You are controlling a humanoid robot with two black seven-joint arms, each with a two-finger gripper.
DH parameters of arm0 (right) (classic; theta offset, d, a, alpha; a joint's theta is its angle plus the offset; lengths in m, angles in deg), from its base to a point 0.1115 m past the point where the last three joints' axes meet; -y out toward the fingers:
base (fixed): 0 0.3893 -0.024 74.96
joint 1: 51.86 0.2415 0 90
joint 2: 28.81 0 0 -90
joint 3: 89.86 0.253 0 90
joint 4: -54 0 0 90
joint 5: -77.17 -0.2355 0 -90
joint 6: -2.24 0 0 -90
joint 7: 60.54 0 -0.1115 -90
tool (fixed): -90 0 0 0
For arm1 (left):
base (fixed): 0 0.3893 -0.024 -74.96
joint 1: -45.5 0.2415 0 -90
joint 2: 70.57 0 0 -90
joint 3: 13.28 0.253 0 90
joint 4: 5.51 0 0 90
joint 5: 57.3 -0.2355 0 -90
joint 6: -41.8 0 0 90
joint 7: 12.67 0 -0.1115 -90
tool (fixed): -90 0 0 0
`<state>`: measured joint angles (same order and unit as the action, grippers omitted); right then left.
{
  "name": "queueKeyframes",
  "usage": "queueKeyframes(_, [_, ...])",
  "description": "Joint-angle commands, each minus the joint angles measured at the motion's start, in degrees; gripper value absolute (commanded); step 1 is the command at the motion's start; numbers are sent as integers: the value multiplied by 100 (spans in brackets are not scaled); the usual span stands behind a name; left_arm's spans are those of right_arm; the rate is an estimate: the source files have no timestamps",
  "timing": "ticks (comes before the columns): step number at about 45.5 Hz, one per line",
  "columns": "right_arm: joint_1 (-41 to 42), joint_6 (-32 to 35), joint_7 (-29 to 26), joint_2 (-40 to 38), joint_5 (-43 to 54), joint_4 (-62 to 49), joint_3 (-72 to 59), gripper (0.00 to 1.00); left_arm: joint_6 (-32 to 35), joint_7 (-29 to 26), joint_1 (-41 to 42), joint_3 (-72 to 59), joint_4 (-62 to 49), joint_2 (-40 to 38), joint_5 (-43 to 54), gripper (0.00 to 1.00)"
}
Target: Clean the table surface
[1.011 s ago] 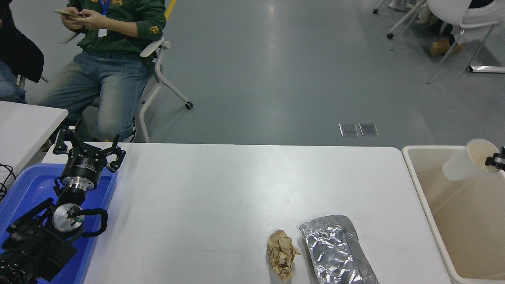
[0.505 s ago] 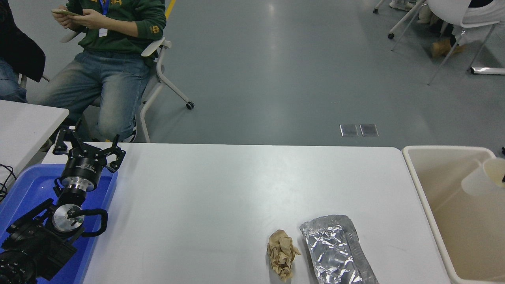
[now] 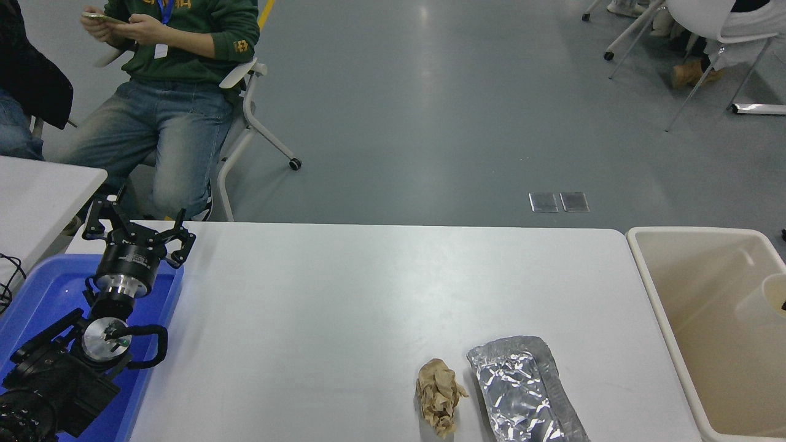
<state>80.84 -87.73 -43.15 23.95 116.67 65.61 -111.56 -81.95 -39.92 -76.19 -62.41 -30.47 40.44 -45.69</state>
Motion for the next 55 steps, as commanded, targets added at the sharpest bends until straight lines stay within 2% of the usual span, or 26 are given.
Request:
queueKeyframes(1, [-297,7,1,675,-258,-1011,-18,0,0,0,5,0,0,0,-1,100])
queueKeyframes(31, [-517,-90,-34,692,-302,-1081,17,0,0,0,-4,0,0,0,-1,100])
queueKeyframes(32, [-517,-90,-51,692,-354,-1081,17,5,0,0,-4,0,0,0,-1,100])
queueKeyframes(35, [-517,-64,-95,692,-556,-1090,-1,43,0,0,-4,0,0,0,-1,100])
queueKeyframes(39, [-517,-2,-95,684,-680,-1169,-88,68,0,0,-4,0,0,0,-1,100])
queueKeyframes(40, [-517,7,-95,675,-689,-1169,-89,80,0,0,5,0,0,0,-1,100])
queueKeyframes(41, [-517,15,-95,675,-689,-1169,-89,96,0,0,-4,0,0,0,-1,100])
queueKeyframes(42, [-517,33,-95,666,-689,-1169,-89,100,0,0,5,0,0,0,-1,100])
queueKeyframes(55, [-465,121,-78,622,-698,-1187,-53,100,0,0,5,0,0,0,-1,100])
